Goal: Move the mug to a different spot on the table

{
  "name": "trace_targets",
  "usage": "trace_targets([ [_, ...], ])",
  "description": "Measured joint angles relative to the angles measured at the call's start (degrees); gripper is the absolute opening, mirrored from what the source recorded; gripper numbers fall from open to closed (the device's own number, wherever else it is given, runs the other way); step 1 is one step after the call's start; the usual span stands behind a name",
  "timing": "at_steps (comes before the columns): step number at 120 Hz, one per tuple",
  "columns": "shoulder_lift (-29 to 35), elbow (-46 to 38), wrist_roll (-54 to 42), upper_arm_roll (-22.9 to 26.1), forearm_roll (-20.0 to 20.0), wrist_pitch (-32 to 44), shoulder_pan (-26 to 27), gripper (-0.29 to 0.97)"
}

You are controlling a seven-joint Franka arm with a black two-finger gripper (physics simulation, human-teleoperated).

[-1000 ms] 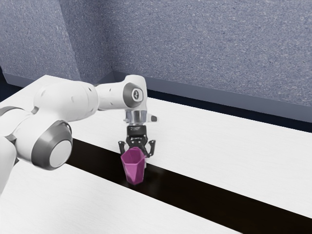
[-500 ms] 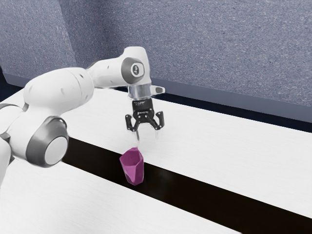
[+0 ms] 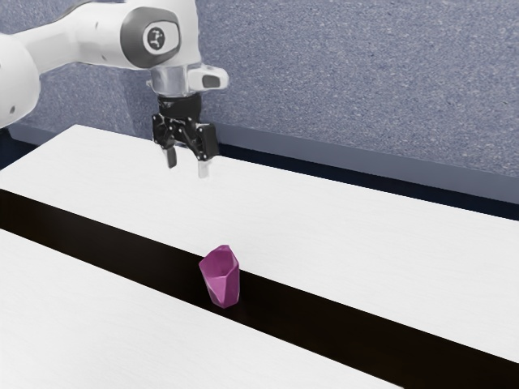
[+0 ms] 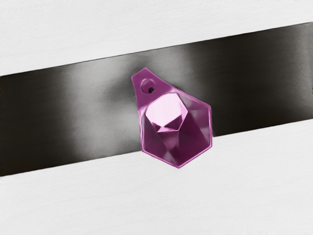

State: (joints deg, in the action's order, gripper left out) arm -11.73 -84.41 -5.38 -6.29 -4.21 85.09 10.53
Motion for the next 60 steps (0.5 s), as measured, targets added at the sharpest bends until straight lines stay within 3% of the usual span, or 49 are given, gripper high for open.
trace_targets([
  [18,3.71,-0.2,-9.05,0.05,1.9,1.13,-0.28,0.67],
  [60,4.23,-0.07,-23.17,-0.03,2.59,1.98,-0.5,0.68],
])
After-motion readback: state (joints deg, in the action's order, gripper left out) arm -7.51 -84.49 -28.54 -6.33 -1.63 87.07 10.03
